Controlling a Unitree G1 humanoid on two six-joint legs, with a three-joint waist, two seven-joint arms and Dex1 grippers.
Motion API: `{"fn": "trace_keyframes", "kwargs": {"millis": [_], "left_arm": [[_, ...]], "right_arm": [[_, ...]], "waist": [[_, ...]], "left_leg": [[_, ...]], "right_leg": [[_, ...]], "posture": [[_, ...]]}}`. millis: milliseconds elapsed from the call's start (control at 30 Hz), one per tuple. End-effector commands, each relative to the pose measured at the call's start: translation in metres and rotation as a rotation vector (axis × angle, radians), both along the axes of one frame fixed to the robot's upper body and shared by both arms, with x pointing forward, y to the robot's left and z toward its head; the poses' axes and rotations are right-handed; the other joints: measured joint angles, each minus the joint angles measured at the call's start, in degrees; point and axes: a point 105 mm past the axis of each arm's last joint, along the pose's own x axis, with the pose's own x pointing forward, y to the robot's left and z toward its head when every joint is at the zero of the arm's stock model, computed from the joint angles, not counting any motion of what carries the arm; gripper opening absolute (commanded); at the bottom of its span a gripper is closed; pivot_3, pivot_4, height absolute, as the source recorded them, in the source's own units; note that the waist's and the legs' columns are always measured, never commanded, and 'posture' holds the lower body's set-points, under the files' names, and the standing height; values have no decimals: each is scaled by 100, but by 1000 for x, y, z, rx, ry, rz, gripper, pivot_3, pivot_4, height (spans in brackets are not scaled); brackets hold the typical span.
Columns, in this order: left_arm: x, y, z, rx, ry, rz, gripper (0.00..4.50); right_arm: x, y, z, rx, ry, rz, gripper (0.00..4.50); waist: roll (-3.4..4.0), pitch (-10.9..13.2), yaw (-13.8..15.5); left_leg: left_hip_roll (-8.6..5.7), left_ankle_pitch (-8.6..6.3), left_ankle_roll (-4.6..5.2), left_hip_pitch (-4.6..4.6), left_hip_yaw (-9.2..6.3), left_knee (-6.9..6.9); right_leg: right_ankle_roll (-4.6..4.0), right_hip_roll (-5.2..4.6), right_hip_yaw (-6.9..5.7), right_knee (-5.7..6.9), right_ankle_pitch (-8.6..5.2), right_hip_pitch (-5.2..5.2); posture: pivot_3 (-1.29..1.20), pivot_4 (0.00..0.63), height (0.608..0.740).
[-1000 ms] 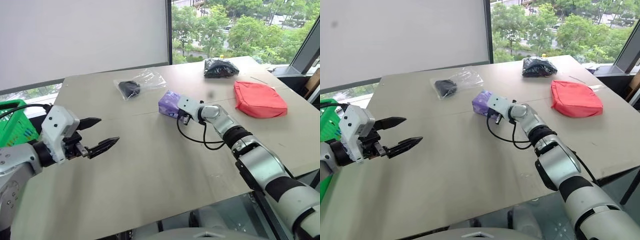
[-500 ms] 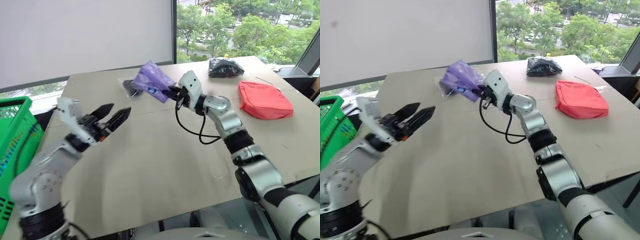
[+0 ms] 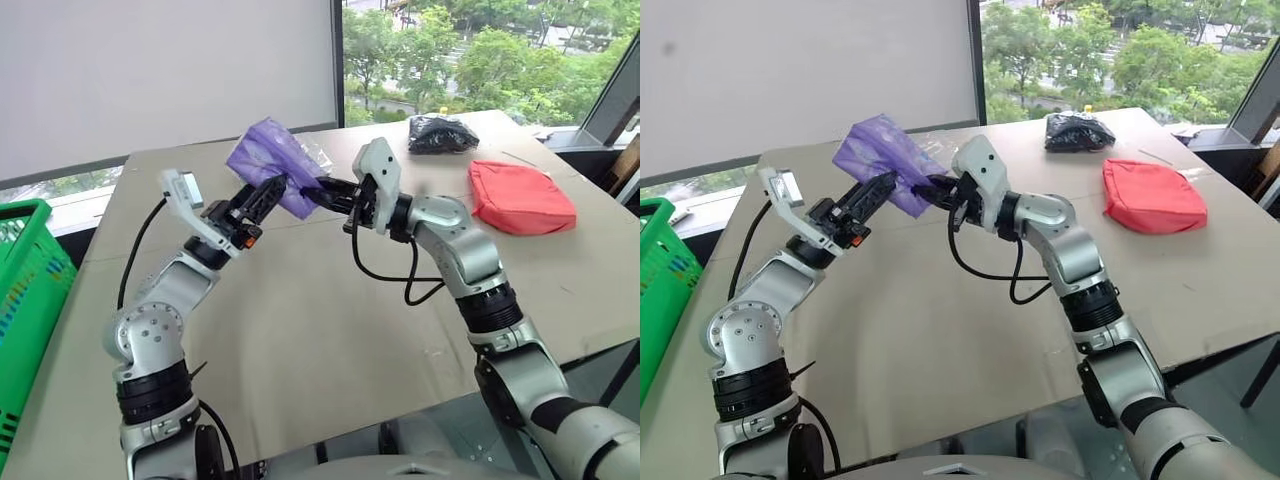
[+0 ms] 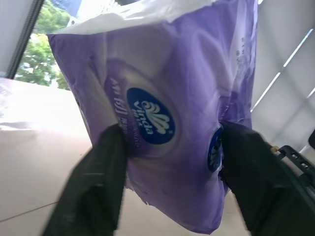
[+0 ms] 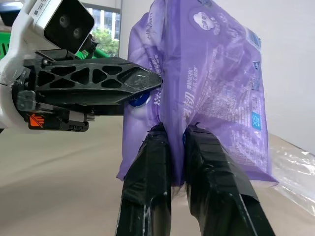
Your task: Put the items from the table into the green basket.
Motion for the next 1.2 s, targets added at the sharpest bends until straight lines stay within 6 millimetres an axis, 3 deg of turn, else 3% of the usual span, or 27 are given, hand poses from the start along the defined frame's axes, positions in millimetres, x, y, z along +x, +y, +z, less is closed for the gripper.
{"fn": "trace_keyframes", "kwargs": {"millis": [33, 133, 167, 267, 400, 500, 633, 700, 733, 833, 967, 1200], "left_arm": [[-4, 0, 15, 12, -61, -9, 1009], [-2, 1, 16, 20, -60, 5, 163], [-2, 1, 16, 30, -63, 11, 81], [4, 10, 21, 78, -83, 96, 78], [8, 38, 41, 176, -155, 268, 63], [5, 77, 69, 347, -241, 500, 63], [-10, 153, 103, 747, -302, 965, 63], [-28, 195, 104, 936, -261, 1206, 63], [-34, 206, 103, 982, -243, 1263, 63], [-74, 257, 96, 1117, -119, 1513, 63], [-108, 291, 79, 1146, 39, 1641, 63], [-133, 313, 44, 1127, 247, 1691, 63]], "right_arm": [[-14, 7, 12, 26, -42, 66, 0], [-18, 7, 8, -13, -34, 101, 0], [-22, 7, 5, -38, -8, 138, 1027], [-24, 3, 5, -23, 22, 140, 2368], [-24, -6, 9, 8, 53, 136, 4070], [-35, -16, 21, 65, 88, 216, 4070], [-44, -29, 29, 88, 109, 290, 4070], [-41, -34, 31, 88, 94, 281, 4070], [-41, -35, 31, 86, 86, 278, 4070], [-43, -39, 38, 106, 43, 305, 4070], [-47, -45, 54, 166, 21, 352, 4070], [-54, -48, 65, 191, 16, 405, 4070]], "waist": [[0, 0, -45], [1, 0, -104], [0, 0, -114], [1, 1, -136], [1, 2, -124], [2, 4, -119], [-5, 15, -115], [-2, 16, -117], [1, 18, -110], [3, 20, -55], [-22, 19, 102], [-24, 19, 387]], "left_leg": [[-1, 0, 0, 1, 0, 0], [0, 0, 0, 0, -2, 0], [0, 0, 0, -1, -3, 0], [0, 0, 1, 0, -1, 0], [1, 0, 0, 1, -3, 0], [2, 0, 0, 0, -5, -1], [4, 0, 0, 3, 0, -7], [4, 0, 0, 5, 1, -12], [8, 0, 0, 14, 13, -24], [24, 0, 0, 15, 19, -33], [30, -1, -1, 8, 16, -33], [17, -13, -21, 9, 19, -33]], "right_leg": [[0, 2, 0, 1, 0, 0], [0, 8, 0, 1, 0, 0], [1, 8, 0, 0, 0, 0], [1, 17, 2, -2, -1, 0], [0, 23, 2, -1, -1, 0], [0, 43, 2, -2, -1, 0], [-1, 46, 5, -5, -2, -3], [-2, 46, 5, -7, -2, -3], [-2, 35, 16, -9, -3, -3], [-2, 13, 15, -9, -3, -7], [-2, 7, 4, -10, -3, -12], [-4, -30, -10, -11, -2, -12]], "posture": [[-187, 0, 740], [-186, 0, 740], [-184, 0, 740], [-175, 0, 740], [-160, 0, 740], [-142, 0, 740], [-112, 0, 740], [-106, 0, 740], [-102, 0, 740], [-91, 0, 740], [-83, 0, 740], [-82, 0, 740]]}}
